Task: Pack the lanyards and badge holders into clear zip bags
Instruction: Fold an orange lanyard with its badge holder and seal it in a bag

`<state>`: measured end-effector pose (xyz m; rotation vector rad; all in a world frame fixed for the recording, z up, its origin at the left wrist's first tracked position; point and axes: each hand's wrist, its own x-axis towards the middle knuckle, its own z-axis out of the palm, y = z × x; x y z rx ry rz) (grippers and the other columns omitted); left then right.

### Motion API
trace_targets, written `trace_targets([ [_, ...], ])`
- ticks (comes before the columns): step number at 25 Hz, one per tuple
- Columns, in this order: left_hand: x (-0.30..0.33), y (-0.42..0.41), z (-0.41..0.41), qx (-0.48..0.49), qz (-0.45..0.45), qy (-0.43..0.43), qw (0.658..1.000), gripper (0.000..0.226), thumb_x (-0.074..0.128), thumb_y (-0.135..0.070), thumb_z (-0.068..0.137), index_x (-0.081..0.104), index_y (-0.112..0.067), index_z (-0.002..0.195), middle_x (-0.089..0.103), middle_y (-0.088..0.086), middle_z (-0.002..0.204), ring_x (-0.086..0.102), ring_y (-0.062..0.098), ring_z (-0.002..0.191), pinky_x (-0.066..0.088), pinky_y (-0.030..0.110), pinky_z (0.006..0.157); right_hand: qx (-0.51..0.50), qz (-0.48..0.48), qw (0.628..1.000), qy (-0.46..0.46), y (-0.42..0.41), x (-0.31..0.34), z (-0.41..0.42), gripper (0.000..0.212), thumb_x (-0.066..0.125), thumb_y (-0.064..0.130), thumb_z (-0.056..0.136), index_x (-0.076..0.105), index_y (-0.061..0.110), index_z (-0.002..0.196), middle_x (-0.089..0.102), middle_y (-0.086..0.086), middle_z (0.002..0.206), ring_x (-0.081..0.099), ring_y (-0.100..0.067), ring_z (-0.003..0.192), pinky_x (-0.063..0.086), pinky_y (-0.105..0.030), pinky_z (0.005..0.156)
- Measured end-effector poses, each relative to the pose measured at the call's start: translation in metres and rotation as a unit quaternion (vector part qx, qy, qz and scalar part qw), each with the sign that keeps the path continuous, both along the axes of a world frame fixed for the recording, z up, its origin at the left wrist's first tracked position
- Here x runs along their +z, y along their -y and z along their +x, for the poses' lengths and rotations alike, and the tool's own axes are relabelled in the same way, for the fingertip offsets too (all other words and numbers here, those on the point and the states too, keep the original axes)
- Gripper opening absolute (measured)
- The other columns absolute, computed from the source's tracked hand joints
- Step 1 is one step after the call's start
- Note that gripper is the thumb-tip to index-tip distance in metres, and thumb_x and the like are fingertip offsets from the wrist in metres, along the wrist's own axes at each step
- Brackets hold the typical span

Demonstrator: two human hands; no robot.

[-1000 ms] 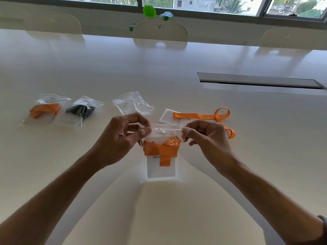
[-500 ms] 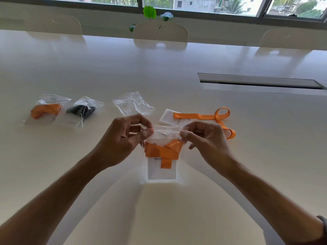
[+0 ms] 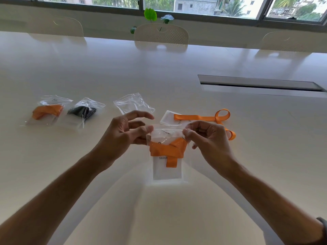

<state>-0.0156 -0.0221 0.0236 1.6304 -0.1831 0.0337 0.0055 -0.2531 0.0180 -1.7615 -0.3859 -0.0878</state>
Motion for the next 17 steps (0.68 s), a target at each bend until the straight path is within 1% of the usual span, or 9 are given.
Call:
trace_targets([
  [1, 0.0009, -0.0011, 0.0003, 0.005, -0.031, -0.04, 0.999, 0.026, 0.071, -0.022, 0.078, 0.07, -0.009, 0.101, 0.074, 0.012, 0.086, 0.072, 0.022, 0.074, 0.057, 0.027, 0.067, -0.004, 0.001, 1.0, -0.001, 0.0006, 0.0001, 0.0004, 0.013, 0.067, 0.015, 0.086, 0.071, 0.023, 0.076, 0.072, 0.001, 0.073, 0.067, -0.012, 0.066, 0.053, -0.024, 0.056],
  [2, 0.0013, -0.0018, 0.0007, 0.007, -0.049, -0.066, 0.997, 0.025, 0.071, -0.024, 0.075, 0.072, -0.009, 0.095, 0.074, 0.013, 0.087, 0.072, 0.022, 0.074, 0.057, 0.026, 0.068, -0.006, 0.001, 1.0, -0.001, 0.0011, 0.0002, 0.0008, 0.013, 0.067, 0.015, 0.086, 0.071, 0.023, 0.077, 0.072, 0.002, 0.073, 0.067, -0.01, 0.066, 0.053, -0.024, 0.056],
  [4, 0.0005, -0.0023, 0.0006, 0.01, -0.057, -0.083, 0.995, 0.018, 0.071, -0.023, 0.074, 0.075, -0.01, 0.085, 0.075, 0.015, 0.087, 0.073, 0.022, 0.074, 0.057, 0.025, 0.068, -0.006, 0.001, 1.0, 0.0, 0.0014, 0.0, 0.0012, 0.012, 0.067, 0.015, 0.086, 0.071, 0.023, 0.077, 0.073, 0.002, 0.073, 0.067, -0.008, 0.066, 0.053, -0.023, 0.056],
  [7, 0.0015, -0.0012, 0.0007, 0.019, -0.047, -0.063, 0.997, 0.018, 0.071, -0.022, 0.074, 0.075, -0.007, 0.084, 0.075, 0.014, 0.082, 0.073, 0.021, 0.071, 0.057, 0.024, 0.067, -0.01, -0.001, 1.0, 0.003, 0.0014, -0.0009, 0.0022, 0.013, 0.068, 0.016, 0.086, 0.071, 0.024, 0.077, 0.073, 0.007, 0.071, 0.067, -0.006, 0.065, 0.054, -0.022, 0.055],
  [9, 0.0016, -0.0009, 0.0006, 0.041, -0.017, -0.03, 0.999, 0.018, 0.071, -0.02, 0.077, 0.073, -0.005, 0.085, 0.074, 0.011, 0.077, 0.072, 0.02, 0.068, 0.057, 0.024, 0.065, -0.011, 0.001, 1.0, 0.001, 0.0014, -0.001, 0.0026, 0.012, 0.068, 0.017, 0.086, 0.071, 0.025, 0.077, 0.072, 0.008, 0.07, 0.067, -0.007, 0.064, 0.054, -0.023, 0.055],
  [12, 0.0, 0.0006, 0.0008, 0.078, 0.033, 0.019, 0.996, 0.004, 0.07, -0.011, 0.083, 0.074, -0.01, 0.082, 0.074, 0.008, 0.072, 0.072, 0.02, 0.064, 0.058, 0.025, 0.062, -0.012, 0.001, 1.0, -0.003, 0.0013, -0.0021, 0.0031, 0.011, 0.069, 0.017, 0.085, 0.072, 0.023, 0.077, 0.073, 0.005, 0.07, 0.067, -0.009, 0.064, 0.054, -0.025, 0.056],
  [15, -0.0018, 0.0018, 0.0003, 0.094, 0.051, 0.046, 0.993, 0.016, 0.068, -0.005, 0.086, 0.076, -0.017, 0.077, 0.074, 0.007, 0.069, 0.071, 0.02, 0.062, 0.058, 0.024, 0.061, -0.004, 0.009, 1.0, -0.01, 0.0006, -0.0035, 0.0026, 0.01, 0.069, 0.013, 0.086, 0.074, 0.015, 0.076, 0.072, 0.0, 0.069, 0.066, -0.009, 0.063, 0.051, -0.023, 0.054],
  [17, -0.0023, 0.0012, 0.0003, 0.099, 0.053, 0.048, 0.993, 0.019, 0.069, -0.004, 0.086, 0.077, -0.017, 0.075, 0.074, 0.007, 0.07, 0.072, 0.021, 0.062, 0.058, 0.024, 0.062, 0.001, 0.007, 1.0, -0.011, 0.0001, -0.004, 0.002, 0.011, 0.069, 0.013, 0.086, 0.074, 0.014, 0.076, 0.072, -0.002, 0.069, 0.066, -0.01, 0.063, 0.051, -0.024, 0.054],
])
